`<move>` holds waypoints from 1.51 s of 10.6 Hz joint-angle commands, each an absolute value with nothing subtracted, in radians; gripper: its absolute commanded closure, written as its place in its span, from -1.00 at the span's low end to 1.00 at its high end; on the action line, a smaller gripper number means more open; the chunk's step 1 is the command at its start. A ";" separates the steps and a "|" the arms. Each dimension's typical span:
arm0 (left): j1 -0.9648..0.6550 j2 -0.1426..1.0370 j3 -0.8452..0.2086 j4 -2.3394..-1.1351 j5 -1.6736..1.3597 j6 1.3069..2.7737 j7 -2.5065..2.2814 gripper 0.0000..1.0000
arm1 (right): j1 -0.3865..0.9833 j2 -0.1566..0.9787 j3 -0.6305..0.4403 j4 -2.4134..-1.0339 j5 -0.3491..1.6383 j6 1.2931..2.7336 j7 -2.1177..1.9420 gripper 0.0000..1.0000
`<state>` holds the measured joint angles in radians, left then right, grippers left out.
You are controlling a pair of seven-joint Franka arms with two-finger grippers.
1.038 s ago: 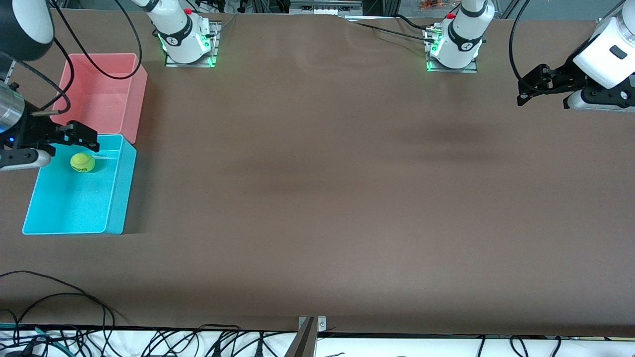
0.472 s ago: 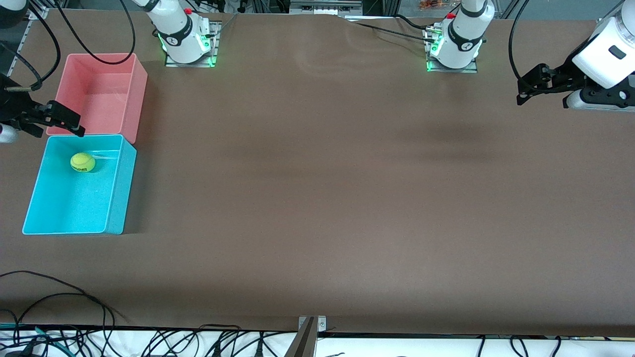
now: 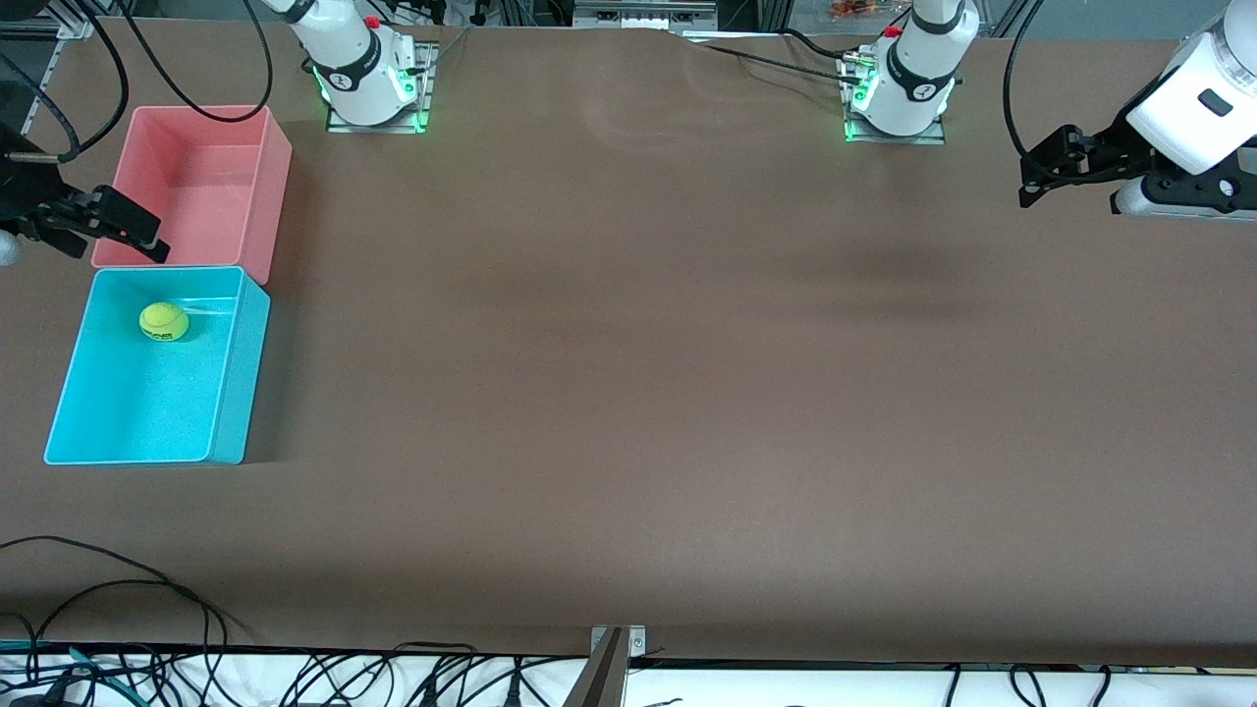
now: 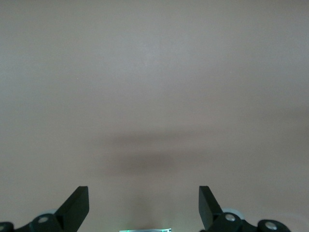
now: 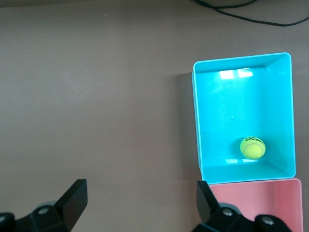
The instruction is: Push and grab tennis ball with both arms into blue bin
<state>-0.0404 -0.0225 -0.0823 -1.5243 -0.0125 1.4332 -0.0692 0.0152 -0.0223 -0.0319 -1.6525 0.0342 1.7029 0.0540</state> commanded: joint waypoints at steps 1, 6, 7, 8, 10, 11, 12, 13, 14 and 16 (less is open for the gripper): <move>-0.044 -0.009 -0.083 -1.489 -0.015 1.408 -0.077 -1.00 | -0.028 -0.031 -0.011 -1.661 0.051 1.718 0.039 -1.00; -0.052 -0.009 -0.084 -1.488 -0.015 1.408 -0.077 -1.00 | -0.023 -0.018 -0.012 -1.660 0.052 1.713 0.037 -1.00; -0.057 -0.009 -0.083 -1.488 -0.015 1.408 -0.077 -1.00 | -0.023 -0.017 -0.012 -1.660 0.051 1.715 0.037 -1.00; -0.057 -0.009 -0.081 -1.488 -0.015 1.408 -0.077 -1.00 | -0.023 -0.017 -0.012 -1.660 0.051 1.715 0.037 -1.00; -0.057 -0.009 -0.081 -1.488 -0.015 1.408 -0.077 -1.00 | -0.021 -0.017 -0.011 -1.660 0.054 1.713 0.038 -1.00; -0.057 -0.009 -0.081 -1.488 -0.015 1.408 -0.077 -1.00 | -0.021 -0.017 -0.011 -1.660 0.054 1.712 0.038 -1.00; -0.055 -0.009 -0.081 -1.489 -0.015 1.408 -0.077 -1.00 | -0.021 -0.015 -0.011 -1.660 0.052 1.709 0.037 -1.00; -0.054 -0.009 -0.081 -1.488 -0.015 1.408 -0.077 -1.00 | -0.021 -0.017 -0.011 -1.660 0.051 1.709 0.037 -1.00; -0.055 -0.009 -0.081 -1.489 -0.015 1.408 -0.077 -1.00 | -0.020 -0.017 -0.011 -1.660 0.051 1.706 0.037 -1.00; -0.055 -0.009 -0.081 -1.488 -0.015 1.408 -0.077 -1.00 | -0.021 -0.017 -0.011 -1.660 0.051 1.704 0.035 -1.00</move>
<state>-0.0517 -0.0224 -0.0830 -1.5243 -0.0125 1.4332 -0.0692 -0.0104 -0.0084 -0.0181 -1.6528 0.0342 1.7083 0.0519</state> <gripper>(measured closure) 0.000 0.000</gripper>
